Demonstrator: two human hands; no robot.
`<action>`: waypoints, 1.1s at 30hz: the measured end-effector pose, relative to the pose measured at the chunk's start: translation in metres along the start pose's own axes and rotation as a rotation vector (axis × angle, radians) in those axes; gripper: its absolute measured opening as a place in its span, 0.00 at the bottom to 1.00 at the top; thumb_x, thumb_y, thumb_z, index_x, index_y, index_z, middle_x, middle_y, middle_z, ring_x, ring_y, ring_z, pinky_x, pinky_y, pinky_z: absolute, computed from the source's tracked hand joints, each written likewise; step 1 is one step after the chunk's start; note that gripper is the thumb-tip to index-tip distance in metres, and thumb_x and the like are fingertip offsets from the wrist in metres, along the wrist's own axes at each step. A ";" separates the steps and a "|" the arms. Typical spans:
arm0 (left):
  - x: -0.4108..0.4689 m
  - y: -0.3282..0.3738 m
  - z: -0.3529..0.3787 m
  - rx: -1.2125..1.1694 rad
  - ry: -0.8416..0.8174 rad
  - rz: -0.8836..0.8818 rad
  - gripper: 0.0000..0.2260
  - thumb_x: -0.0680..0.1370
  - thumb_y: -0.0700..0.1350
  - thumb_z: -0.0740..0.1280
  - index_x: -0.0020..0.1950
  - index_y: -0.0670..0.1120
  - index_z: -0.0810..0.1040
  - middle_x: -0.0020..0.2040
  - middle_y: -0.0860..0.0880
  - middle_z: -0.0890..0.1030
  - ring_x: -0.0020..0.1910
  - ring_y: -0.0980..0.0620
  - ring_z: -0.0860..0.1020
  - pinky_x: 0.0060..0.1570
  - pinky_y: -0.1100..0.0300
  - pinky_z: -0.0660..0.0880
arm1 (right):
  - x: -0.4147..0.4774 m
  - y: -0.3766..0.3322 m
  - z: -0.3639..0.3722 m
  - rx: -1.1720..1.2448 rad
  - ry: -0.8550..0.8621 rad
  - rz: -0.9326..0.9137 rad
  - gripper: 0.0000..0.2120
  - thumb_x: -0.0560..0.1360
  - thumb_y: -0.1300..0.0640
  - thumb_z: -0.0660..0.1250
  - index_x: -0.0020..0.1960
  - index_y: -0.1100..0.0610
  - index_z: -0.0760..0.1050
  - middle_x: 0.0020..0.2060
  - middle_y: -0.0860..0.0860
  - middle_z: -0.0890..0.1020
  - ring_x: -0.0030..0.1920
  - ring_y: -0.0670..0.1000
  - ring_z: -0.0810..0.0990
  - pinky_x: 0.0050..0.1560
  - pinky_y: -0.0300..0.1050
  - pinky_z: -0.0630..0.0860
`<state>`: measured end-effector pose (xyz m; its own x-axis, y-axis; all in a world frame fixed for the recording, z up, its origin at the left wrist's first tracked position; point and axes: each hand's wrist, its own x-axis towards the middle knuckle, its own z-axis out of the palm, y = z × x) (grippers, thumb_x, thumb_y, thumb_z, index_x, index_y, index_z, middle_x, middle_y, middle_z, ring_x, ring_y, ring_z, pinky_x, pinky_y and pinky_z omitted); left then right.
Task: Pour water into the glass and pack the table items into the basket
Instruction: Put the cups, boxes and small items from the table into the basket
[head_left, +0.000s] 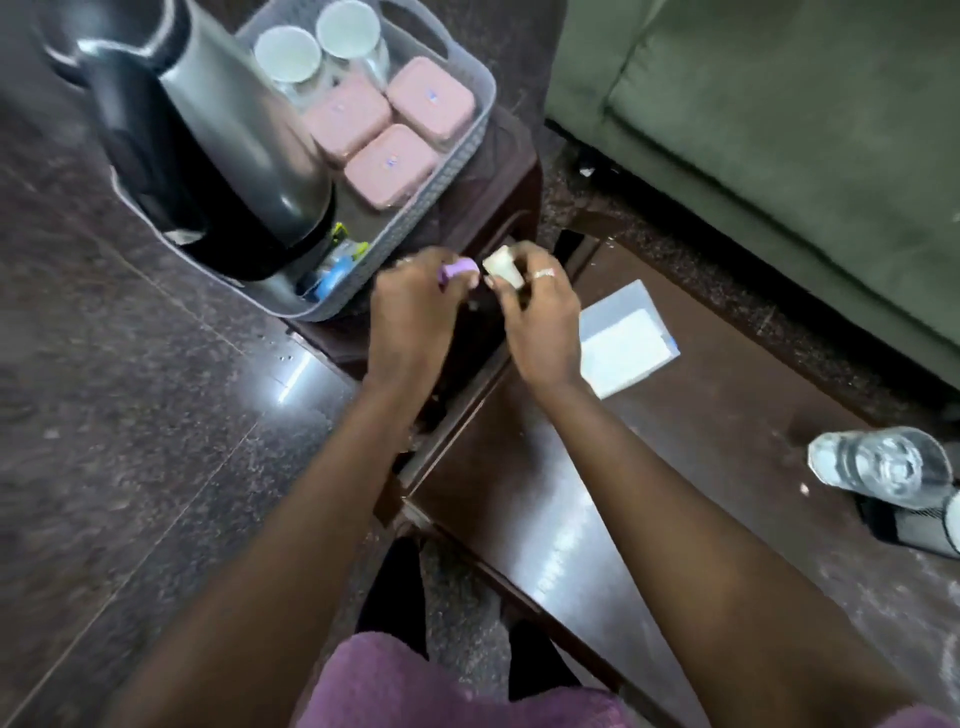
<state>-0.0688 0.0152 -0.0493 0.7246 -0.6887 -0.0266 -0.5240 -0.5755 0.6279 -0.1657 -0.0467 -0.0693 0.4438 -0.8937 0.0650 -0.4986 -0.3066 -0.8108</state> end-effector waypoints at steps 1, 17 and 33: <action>0.012 -0.007 -0.014 -0.039 0.087 -0.064 0.09 0.74 0.46 0.68 0.52 0.45 0.81 0.46 0.42 0.84 0.46 0.45 0.80 0.46 0.59 0.69 | 0.008 -0.015 0.011 0.021 -0.005 -0.051 0.14 0.74 0.64 0.66 0.58 0.67 0.74 0.53 0.63 0.79 0.54 0.62 0.78 0.55 0.43 0.67; 0.102 -0.072 -0.027 -0.015 -0.067 -0.372 0.10 0.75 0.44 0.60 0.48 0.43 0.80 0.50 0.38 0.82 0.49 0.39 0.80 0.38 0.57 0.68 | 0.068 -0.069 0.125 -0.422 -0.169 -0.003 0.07 0.72 0.61 0.63 0.49 0.55 0.76 0.48 0.53 0.83 0.63 0.56 0.65 0.61 0.63 0.59; 0.036 0.007 0.030 -0.201 0.000 0.119 0.08 0.73 0.38 0.66 0.51 0.40 0.80 0.47 0.41 0.82 0.47 0.43 0.80 0.51 0.58 0.70 | 0.034 0.034 0.029 -0.203 0.266 0.281 0.08 0.75 0.63 0.65 0.52 0.65 0.77 0.59 0.61 0.75 0.60 0.61 0.70 0.63 0.51 0.67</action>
<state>-0.0597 -0.0268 -0.0696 0.6632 -0.7462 0.0571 -0.5062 -0.3910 0.7687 -0.1461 -0.0781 -0.1118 0.0761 -0.9967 0.0277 -0.7207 -0.0742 -0.6892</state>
